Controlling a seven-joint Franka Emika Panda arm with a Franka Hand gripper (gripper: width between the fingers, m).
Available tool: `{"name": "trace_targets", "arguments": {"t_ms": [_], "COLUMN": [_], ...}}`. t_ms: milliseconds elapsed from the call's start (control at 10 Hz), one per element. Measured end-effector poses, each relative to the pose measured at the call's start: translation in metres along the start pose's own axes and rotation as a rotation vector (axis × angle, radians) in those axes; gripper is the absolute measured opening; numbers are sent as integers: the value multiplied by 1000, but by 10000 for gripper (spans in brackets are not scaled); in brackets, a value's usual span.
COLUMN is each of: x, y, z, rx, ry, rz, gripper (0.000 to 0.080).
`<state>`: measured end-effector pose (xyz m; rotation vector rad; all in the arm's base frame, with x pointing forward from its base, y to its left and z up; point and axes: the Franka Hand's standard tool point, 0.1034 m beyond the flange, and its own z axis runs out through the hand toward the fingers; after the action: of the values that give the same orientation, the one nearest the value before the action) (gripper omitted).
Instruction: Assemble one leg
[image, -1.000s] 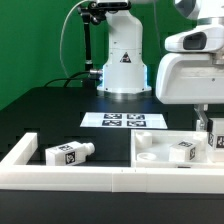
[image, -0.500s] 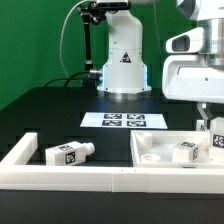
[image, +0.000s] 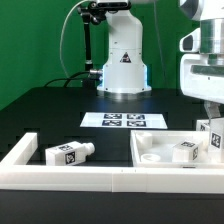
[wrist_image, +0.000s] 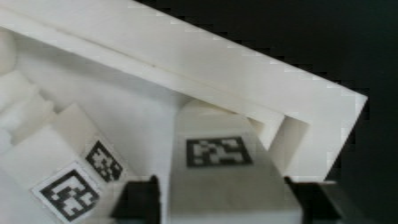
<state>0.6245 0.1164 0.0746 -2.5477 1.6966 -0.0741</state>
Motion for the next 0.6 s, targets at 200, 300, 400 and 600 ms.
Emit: {"name": "trace_targets", "arguments": {"t_ms": [200, 300, 400, 600], "x": [0, 0, -1, -1], "y": [1, 2, 2, 0], "z": [0, -1, -2, -3], "rx": [-2, -5, -11, -12], "ry": [0, 1, 7, 10], "rz": [-95, -209, -352, -616], "gripper": [492, 614, 642, 648]}}
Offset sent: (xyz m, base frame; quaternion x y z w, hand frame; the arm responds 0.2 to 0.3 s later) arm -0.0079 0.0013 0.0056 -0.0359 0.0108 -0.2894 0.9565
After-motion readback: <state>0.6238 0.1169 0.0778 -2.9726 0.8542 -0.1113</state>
